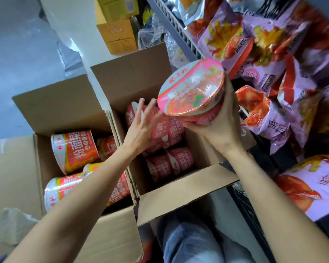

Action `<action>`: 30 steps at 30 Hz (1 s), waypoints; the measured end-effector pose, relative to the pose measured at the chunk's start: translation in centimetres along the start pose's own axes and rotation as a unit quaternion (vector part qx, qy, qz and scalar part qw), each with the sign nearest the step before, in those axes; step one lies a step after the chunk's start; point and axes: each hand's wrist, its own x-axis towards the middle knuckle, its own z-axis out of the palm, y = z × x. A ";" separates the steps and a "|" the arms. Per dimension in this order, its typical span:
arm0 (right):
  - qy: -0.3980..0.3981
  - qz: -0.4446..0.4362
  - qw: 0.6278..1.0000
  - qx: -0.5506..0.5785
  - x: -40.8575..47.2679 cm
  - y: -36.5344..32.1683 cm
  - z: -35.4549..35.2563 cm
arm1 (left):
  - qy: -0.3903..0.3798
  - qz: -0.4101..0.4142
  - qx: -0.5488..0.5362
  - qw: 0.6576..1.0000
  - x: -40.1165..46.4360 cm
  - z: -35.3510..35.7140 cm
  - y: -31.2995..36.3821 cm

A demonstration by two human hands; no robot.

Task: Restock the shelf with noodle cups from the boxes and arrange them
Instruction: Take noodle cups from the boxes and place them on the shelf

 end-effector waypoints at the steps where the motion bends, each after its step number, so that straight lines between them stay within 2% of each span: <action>1: 0.001 0.005 1.000 0.000 0.0 0.2 0.0 | 0.018 -0.075 -0.081 0.994 -0.3 -0.1 0.1; 3: 0.010 0.009 1.000 0.003 -0.1 0.7 -0.1 | -0.002 -0.261 -0.233 0.937 -0.1 -0.8 0.1; 4: 0.015 0.009 1.000 0.006 0.0 0.9 -0.1 | -0.007 -0.311 -0.274 0.910 0.0 -0.8 -0.1; 5: 0.019 0.011 1.000 0.009 0.0 1.0 -0.1 | -0.007 -0.332 -0.289 0.898 0.1 -0.7 -0.3; 7: 0.022 0.014 1.000 0.012 0.0 1.3 0.0 | 0.007 -0.320 -0.299 0.899 0.2 -0.6 -0.5; 8: 0.021 0.017 1.000 0.013 0.0 1.5 0.0 | 0.000 -0.290 -0.290 0.912 0.2 -0.4 -0.6; 11: 0.010 0.025 1.000 0.004 -0.2 1.7 0.1 | -0.118 -0.146 -0.161 0.969 0.8 0.1 -0.7; 13: 0.001 0.029 1.000 -0.010 -0.3 1.8 0.1 | -0.210 -0.070 -0.067 0.973 1.7 0.1 -0.6; 16: -0.003 0.027 0.999 -0.022 -0.2 1.9 0.1 | -0.274 -0.006 -0.006 0.962 3.4 0.1 -0.8; 19: 0.000 0.032 0.999 -0.003 -0.1 1.9 0.0 | -0.294 -0.018 -0.002 0.956 4.8 0.2 -0.8; 21: 0.007 0.036 0.999 0.011 -0.1 1.9 0.0 | -0.286 -0.078 -0.055 0.954 5.3 0.5 -0.7; 25: 0.006 0.040 0.999 0.013 -0.2 1.9 0.1 | -0.170 -0.189 -0.187 0.949 5.2 0.6 -1.7; 27: 0.007 0.038 0.999 0.016 -0.2 1.8 0.1 | -0.132 -0.273 -0.309 0.901 4.2 0.6 -2.3; 30: 0.012 0.032 0.999 0.026 -0.1 1.8 0.2 | -0.139 -0.392 -0.447 0.792 2.1 1.2 -2.2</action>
